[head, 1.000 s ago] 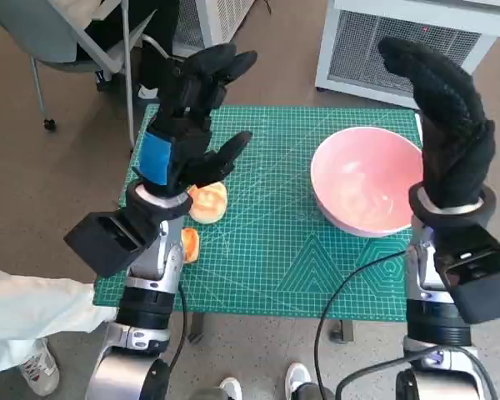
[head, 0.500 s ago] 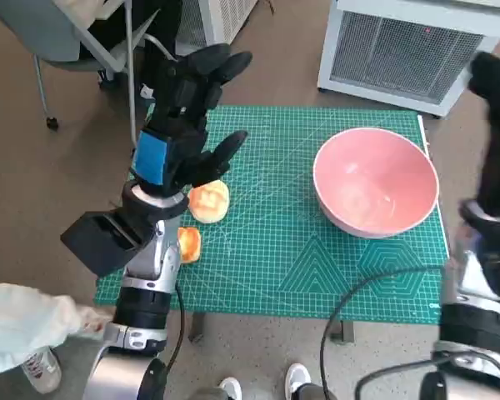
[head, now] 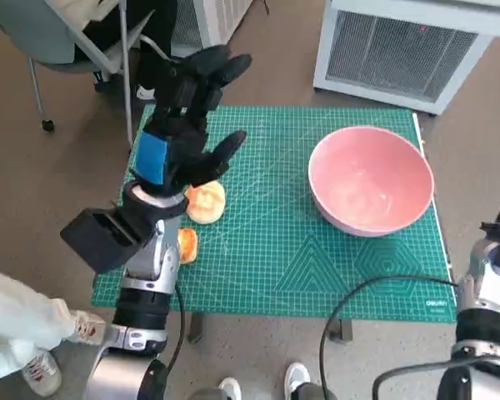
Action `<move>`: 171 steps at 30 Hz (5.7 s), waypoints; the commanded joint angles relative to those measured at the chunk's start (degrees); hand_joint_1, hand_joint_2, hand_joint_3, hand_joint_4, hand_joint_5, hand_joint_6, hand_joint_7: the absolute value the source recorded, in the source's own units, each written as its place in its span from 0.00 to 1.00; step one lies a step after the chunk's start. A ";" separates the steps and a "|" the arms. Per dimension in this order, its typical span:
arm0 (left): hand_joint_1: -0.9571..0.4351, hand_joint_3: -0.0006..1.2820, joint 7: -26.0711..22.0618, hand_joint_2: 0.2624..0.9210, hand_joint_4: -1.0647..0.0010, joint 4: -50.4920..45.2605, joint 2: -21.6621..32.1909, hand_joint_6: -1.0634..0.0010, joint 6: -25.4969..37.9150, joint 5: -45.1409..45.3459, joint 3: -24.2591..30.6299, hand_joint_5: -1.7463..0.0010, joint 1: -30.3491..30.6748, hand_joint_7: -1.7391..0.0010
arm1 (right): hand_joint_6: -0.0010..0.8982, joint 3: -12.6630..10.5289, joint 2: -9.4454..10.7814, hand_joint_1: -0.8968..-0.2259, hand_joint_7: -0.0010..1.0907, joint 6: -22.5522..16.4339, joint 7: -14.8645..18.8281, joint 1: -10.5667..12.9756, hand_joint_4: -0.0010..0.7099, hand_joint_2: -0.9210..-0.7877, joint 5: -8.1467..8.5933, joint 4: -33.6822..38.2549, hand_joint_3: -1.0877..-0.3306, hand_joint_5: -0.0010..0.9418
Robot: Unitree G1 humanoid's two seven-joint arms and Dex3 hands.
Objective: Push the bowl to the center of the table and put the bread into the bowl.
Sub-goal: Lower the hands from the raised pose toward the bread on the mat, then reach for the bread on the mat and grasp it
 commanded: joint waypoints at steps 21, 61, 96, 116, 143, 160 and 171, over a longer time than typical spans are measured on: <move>0.39 0.26 -0.03 1.00 0.90 -2.57 0.66 1.00 0.93 -0.58 0.42 0.66 1.98 0.51 | 0.08 0.14 4.24 0.66 0.29 15.66 0.48 -1.39 0.28 0.00 0.41 10.88 0.36 0.02; 0.38 0.24 1.77 1.00 0.80 -6.99 3.91 0.95 1.94 0.42 2.17 0.77 6.58 0.56 | 0.11 4.29 14.20 0.68 0.27 22.60 0.89 -10.41 0.30 0.00 -2.19 12.20 0.30 0.00; 0.31 0.24 -4.25 1.00 0.69 -14.72 20.56 0.86 2.82 4.73 5.30 0.92 19.69 0.68 | 0.15 8.89 13.87 0.59 0.26 10.10 0.78 -14.33 0.30 0.00 -6.50 5.68 0.35 0.01; 0.28 0.14 -20.61 1.00 0.72 -26.23 47.13 0.81 18.76 15.47 2.43 1.00 26.14 0.81 | 0.09 13.96 13.29 0.51 0.43 -12.81 14.92 -7.17 0.38 0.00 -0.58 -24.23 0.41 0.01; 0.36 0.03 -21.33 1.00 0.70 -16.29 44.13 0.69 24.72 31.19 -15.11 0.99 19.65 0.93 | 0.00 15.62 12.74 0.52 0.54 -9.06 14.47 -1.47 0.36 0.00 -1.83 -36.53 0.42 0.00; 0.51 0.01 -13.70 1.00 0.37 -4.33 38.55 0.53 23.19 36.95 -19.11 0.91 15.52 0.75 | 0.00 15.54 12.46 0.53 0.51 -7.91 14.50 0.30 0.34 0.00 -1.98 -38.96 0.43 0.00; 0.68 0.07 -11.61 1.00 0.32 -12.76 39.80 0.50 20.08 27.83 -9.16 0.36 14.34 0.30 | 0.00 15.34 12.44 0.52 0.51 -6.40 14.28 1.64 0.34 0.00 -1.70 -41.64 0.43 0.00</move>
